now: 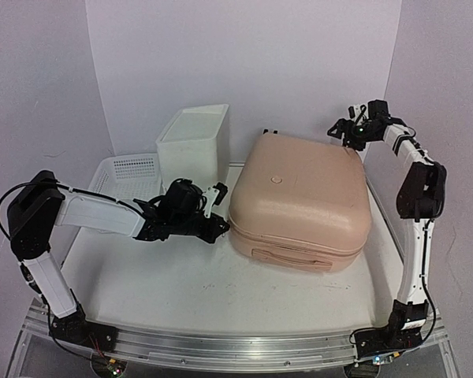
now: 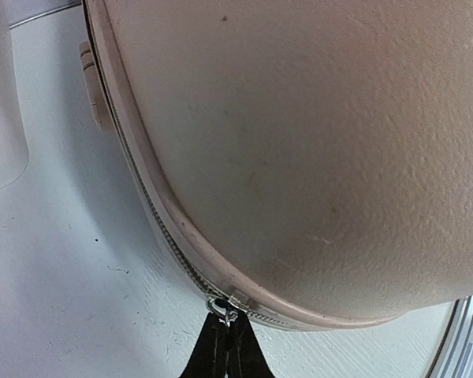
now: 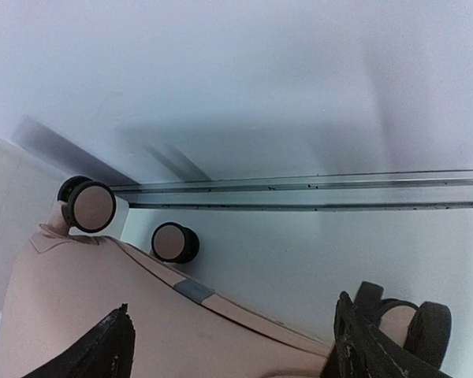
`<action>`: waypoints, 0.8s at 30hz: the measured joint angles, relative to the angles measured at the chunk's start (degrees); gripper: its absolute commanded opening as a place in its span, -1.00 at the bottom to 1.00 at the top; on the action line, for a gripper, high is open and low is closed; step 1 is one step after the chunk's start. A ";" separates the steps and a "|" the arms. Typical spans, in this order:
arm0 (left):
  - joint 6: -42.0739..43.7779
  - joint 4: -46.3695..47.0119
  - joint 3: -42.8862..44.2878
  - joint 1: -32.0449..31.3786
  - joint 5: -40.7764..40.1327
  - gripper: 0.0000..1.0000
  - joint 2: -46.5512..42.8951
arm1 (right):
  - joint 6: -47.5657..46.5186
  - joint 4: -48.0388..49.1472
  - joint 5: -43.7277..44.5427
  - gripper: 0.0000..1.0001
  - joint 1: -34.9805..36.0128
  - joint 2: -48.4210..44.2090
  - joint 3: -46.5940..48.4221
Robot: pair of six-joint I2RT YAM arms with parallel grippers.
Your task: Open, take out, and arrange the luggage
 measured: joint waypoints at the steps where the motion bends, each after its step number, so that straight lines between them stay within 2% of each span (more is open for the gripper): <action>1: -0.63 -0.68 0.68 0.00 -0.24 -1.00 0.24 | -0.46 0.61 0.07 0.71 -0.26 -1.57 -2.73; 3: -1.73 -3.02 2.21 0.00 -0.79 -1.00 0.76 | -1.66 2.23 -0.17 0.71 -0.72 -5.14 -8.61; 7: -2.14 -10.29 7.91 0.35 -2.25 -1.00 3.37 | -4.24 5.44 3.28 0.73 -2.23 -17.97 -27.04; 11: -2.08 -16.65 15.39 2.12 -2.43 -1.00 7.34 | -2.08 7.91 4.52 0.74 -4.35 -28.06 -42.14; 15: -1.09 -17.16 19.82 4.31 -3.63 -1.00 10.80 | -0.63 9.46 5.11 0.72 -4.94 -38.07 -54.21; 19: 0.02 -16.94 20.50 6.01 -4.42 -1.00 11.26 | 2.32 11.21 1.14 0.71 -4.63 -46.51 -64.74; 24: 1.97 -18.36 21.29 7.96 -4.37 -1.00 11.30 | 8.46 14.16 4.04 0.79 1.42 -57.75 -75.89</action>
